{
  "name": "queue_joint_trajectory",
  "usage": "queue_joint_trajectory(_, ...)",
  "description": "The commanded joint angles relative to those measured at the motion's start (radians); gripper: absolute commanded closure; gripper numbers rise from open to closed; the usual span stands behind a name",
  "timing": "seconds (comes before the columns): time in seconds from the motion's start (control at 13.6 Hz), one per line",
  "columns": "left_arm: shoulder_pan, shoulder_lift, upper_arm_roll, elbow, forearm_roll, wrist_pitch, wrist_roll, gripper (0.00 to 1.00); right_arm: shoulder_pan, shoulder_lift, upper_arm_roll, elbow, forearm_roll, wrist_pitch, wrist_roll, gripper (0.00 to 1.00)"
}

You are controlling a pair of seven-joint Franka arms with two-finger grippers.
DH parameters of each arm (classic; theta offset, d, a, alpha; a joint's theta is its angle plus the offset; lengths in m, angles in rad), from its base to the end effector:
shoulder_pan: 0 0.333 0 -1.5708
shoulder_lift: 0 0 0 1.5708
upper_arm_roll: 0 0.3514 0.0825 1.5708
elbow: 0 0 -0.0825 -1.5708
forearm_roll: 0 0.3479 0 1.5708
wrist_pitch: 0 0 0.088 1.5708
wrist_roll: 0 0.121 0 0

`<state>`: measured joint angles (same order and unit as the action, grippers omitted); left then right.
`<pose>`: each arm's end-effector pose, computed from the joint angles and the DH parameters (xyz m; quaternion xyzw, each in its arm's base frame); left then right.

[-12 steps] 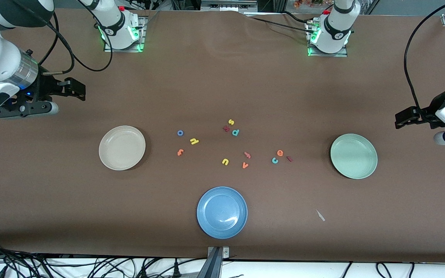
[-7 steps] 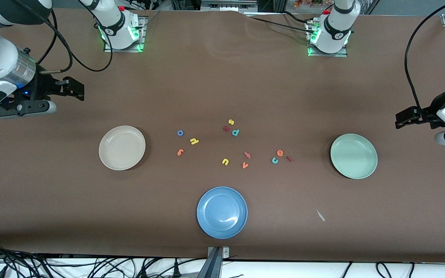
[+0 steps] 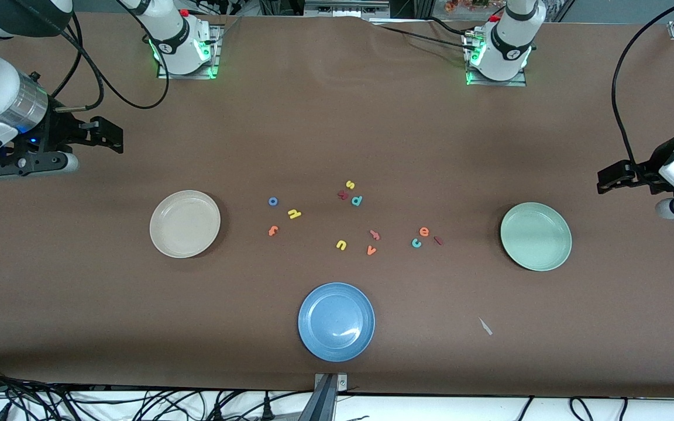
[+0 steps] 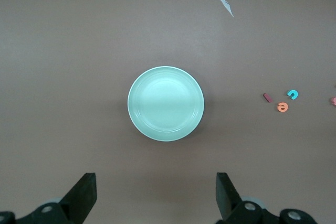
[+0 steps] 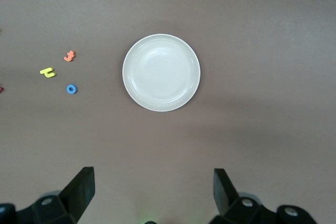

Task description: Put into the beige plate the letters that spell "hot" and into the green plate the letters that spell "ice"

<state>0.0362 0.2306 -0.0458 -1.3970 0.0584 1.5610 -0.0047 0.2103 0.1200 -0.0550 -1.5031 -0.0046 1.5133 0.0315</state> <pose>0.5924 0.0049 0.5925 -0.9992 0.0027 0.0330 0.0242 0.5430 0.0865 0.6064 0.9966 0.0618 -0.0540 0.0107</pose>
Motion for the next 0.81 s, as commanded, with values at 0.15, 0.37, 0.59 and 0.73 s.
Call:
queue_joint_trajectory(0.15, 0.011, -0.014, -0.006, -0.014, -0.034, -0.010, 0.026, 0.00, -0.006, -0.002, 0.004, 0.014, 0.003, -0.025, -0.013, 0.00)
queue_joint_trajectory(0.37, 0.011, -0.014, -0.006, -0.016, -0.035, -0.010, 0.026, 0.00, -0.008, -0.002, -0.003, 0.014, 0.003, -0.025, -0.016, 0.00)
queue_joint_trajectory(0.59, 0.013, -0.014, -0.006, -0.019, -0.034, -0.010, 0.028, 0.00, -0.008, -0.002, -0.057, 0.018, 0.011, -0.053, -0.066, 0.00)
queue_joint_trajectory(0.73, 0.011, -0.014, -0.006, -0.016, -0.034, -0.010, 0.026, 0.00, -0.009, 0.003, -0.100, 0.018, 0.020, -0.048, -0.126, 0.00)
